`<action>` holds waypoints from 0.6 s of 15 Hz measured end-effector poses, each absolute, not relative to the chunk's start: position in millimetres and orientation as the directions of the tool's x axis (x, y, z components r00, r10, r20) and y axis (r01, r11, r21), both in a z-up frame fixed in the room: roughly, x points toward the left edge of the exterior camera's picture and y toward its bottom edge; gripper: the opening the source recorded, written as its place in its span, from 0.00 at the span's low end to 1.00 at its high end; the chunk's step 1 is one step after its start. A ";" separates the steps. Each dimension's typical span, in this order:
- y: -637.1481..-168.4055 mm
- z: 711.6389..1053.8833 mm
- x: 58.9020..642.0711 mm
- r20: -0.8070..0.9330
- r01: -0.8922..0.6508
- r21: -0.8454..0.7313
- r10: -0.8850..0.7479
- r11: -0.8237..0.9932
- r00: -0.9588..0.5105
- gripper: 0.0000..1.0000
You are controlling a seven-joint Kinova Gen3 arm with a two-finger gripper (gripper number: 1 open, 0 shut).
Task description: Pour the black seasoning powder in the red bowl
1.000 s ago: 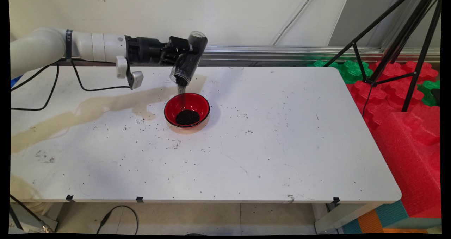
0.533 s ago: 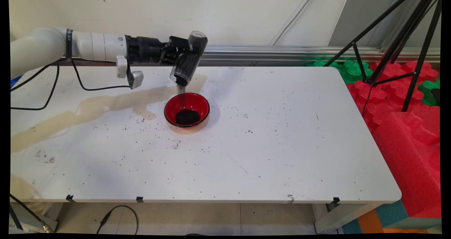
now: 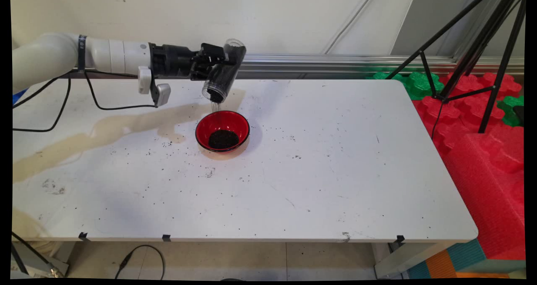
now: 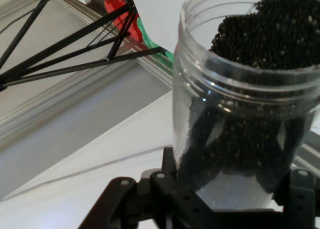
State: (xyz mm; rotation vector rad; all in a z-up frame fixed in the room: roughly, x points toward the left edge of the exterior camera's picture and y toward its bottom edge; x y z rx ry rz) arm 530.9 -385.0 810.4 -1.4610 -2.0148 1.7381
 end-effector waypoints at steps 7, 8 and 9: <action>-384.8 808.2 534.8 -0.342 0.494 -0.870 0.702 0.015 -0.625 0.00; -384.7 808.3 535.2 -0.317 0.476 -0.879 0.701 0.036 -0.639 0.00; -384.6 808.2 535.6 -0.287 0.455 -0.889 0.699 0.061 -0.655 0.00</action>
